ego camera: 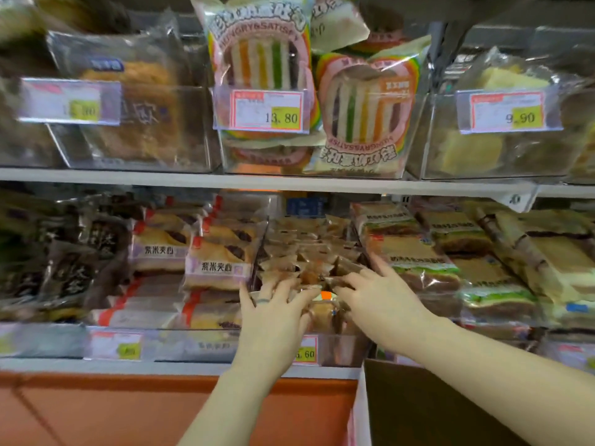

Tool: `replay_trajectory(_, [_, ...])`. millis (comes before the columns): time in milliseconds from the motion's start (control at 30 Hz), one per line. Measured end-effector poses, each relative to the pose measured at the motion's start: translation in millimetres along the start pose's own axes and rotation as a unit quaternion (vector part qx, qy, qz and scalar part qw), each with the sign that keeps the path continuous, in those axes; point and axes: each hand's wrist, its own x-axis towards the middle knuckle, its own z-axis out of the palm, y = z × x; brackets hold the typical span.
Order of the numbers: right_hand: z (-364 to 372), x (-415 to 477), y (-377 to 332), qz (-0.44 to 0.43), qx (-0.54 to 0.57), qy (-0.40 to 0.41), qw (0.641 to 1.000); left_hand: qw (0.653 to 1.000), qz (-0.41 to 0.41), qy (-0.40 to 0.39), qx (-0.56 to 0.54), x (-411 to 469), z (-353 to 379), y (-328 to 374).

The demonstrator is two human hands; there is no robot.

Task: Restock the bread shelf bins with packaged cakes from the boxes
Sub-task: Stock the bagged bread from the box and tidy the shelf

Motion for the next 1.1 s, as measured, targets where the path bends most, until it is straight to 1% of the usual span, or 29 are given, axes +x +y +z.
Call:
replay_trajectory(33, [-1, -3, 2, -0.006, -0.015, -0.012, 1.000, 1.000, 0.002, -0.003, 0.017, 3, 2, 1])
replay_trajectory(67, [-5, -5, 4, -0.009, -0.025, -0.025, 0.999, 0.999, -0.010, -0.032, 0.021, 4, -2, 3])
replay_trajectory(100, [-11, -3, 8, -0.009, -0.024, -0.044, 0.999, 0.999, -0.016, -0.027, 0.031, 4, -3, 4])
replay_trajectory(133, [-21, 2, 12, -0.007, -0.005, -0.063, 0.998, 0.999, -0.021, -0.027, 0.021, 7, -3, 0])
replay_trajectory(200, [-36, 19, 20, -0.005, 0.076, -0.064, 0.995, 0.999, -0.032, -0.039, -0.019, 12, -8, -9])
replay_trajectory(233, [-40, 28, 23, -0.013, 0.097, -0.056, 0.994, 0.997, -0.043, -0.032, -0.054, 14, -13, -12])
replay_trajectory(300, [-38, 43, 23, -0.034, 0.075, -0.068, 0.994, 0.992, -0.069, -0.004, -0.103, 18, -18, -15])
replay_trajectory(367, [-32, 52, 22, -0.038, 0.042, -0.104, 0.993, 0.989, -0.092, 0.037, -0.106, 22, -19, -15])
replay_trajectory(433, [-29, 55, 21, -0.022, 0.026, -0.122, 0.992, 0.988, -0.101, 0.055, -0.101, 24, -18, -14])
replay_trajectory(567, [-31, 54, 23, -0.025, -0.025, -0.129, 0.991, 0.986, -0.112, 0.048, -0.118, 26, -20, -22])
replay_trajectory(633, [-39, 55, 24, -0.027, -0.020, -0.125, 0.992, 0.984, -0.122, 0.049, -0.123, 25, -23, -28])
replay_trajectory(733, [-54, 66, 18, -0.039, 0.048, -0.041, 0.997, 0.981, -0.127, 0.043, -0.138, 23, -28, -36])
replay_trajectory(767, [-56, 69, 13, -0.049, 0.076, -0.031, 0.995, 0.981, -0.127, 0.029, -0.140, 21, -29, -39])
replay_trajectory(800, [-55, 71, 6, -0.063, 0.094, -0.040, 0.993, 0.982, -0.124, 0.015, -0.143, 20, -30, -41])
replay_trajectory(867, [-44, 75, -5, -0.081, 0.100, -0.090, 0.988, 0.981, -0.119, -0.017, -0.154, 18, -33, -42])
replay_trajectory(933, [-37, 79, -10, -0.078, 0.111, -0.123, 0.983, 0.980, -0.116, -0.034, -0.155, 16, -35, -41])
replay_trajectory(1033, [-38, 81, -5, -0.076, 0.095, -0.116, 0.986, 0.985, -0.098, -0.030, -0.140, 16, -33, -37])
replay_trajectory(1100, [-40, 78, 0, -0.068, 0.082, -0.117, 0.987, 0.986, -0.081, -0.011, -0.146, 18, -30, -32])
